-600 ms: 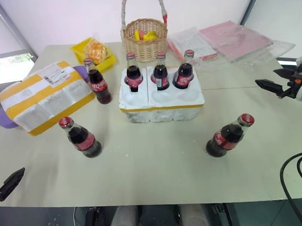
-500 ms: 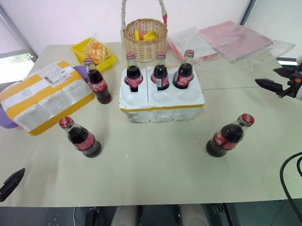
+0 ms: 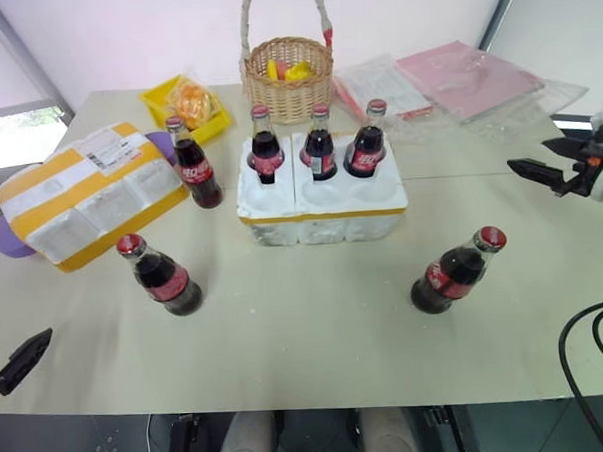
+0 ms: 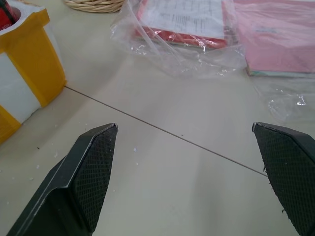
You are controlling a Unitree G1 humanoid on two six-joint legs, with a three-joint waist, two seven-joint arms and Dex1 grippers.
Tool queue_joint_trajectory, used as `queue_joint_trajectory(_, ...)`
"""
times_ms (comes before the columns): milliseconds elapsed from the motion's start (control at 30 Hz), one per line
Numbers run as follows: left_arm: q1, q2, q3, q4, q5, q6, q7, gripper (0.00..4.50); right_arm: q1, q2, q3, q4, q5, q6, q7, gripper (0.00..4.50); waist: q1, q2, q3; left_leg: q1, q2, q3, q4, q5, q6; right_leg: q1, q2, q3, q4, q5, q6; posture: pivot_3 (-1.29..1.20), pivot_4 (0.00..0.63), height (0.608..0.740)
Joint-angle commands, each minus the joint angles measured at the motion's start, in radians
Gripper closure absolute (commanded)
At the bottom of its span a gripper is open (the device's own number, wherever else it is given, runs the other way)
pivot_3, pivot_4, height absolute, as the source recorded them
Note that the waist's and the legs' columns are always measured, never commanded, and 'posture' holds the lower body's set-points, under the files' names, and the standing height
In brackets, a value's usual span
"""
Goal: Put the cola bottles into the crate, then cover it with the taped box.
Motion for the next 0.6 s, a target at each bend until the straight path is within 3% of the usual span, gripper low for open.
queue_joint_trajectory(33, -0.015, 0.055, 0.016, -0.059, -0.075, 0.043, -0.039, 0.03, -0.067, -0.043, 0.002, -0.026, 0.002, 0.011, 0.068, 0.0, 0.0, 0.0, 0.0, 0.0, 0.0, 0.0, 0.0, 0.0, 0.0, 0.0, 0.0, 0.0, 0.0, 0.0, 0.0, 0.0, 0.15, 0.738)
queue_joint_trajectory(367, -0.13, 0.224, -0.128, -0.069, -0.098, 0.096, -0.18, 0.03, -0.292, -0.084, 0.118, -0.11, 0.017, 0.218, 0.44, 0.0, -0.004, 0.002, 0.001, 0.0, 0.002, 0.004, -0.002, 0.0, -0.001, -0.002, 0.001, 0.001, 0.0, 0.0, 0.0, 0.0, 0.15, 0.738)
queue_joint_trajectory(600, -0.2, 0.253, -0.219, -0.033, -0.057, 0.085, -0.226, 0.03, -0.203, -0.133, 0.295, -0.467, 0.328, 0.446, 0.461, 0.0, -0.007, 0.002, 0.001, 0.0, 0.003, 0.004, -0.005, 0.0, -0.001, -0.004, 0.002, 0.001, 0.0, 0.0, 0.0, 0.0, 0.15, 0.738)
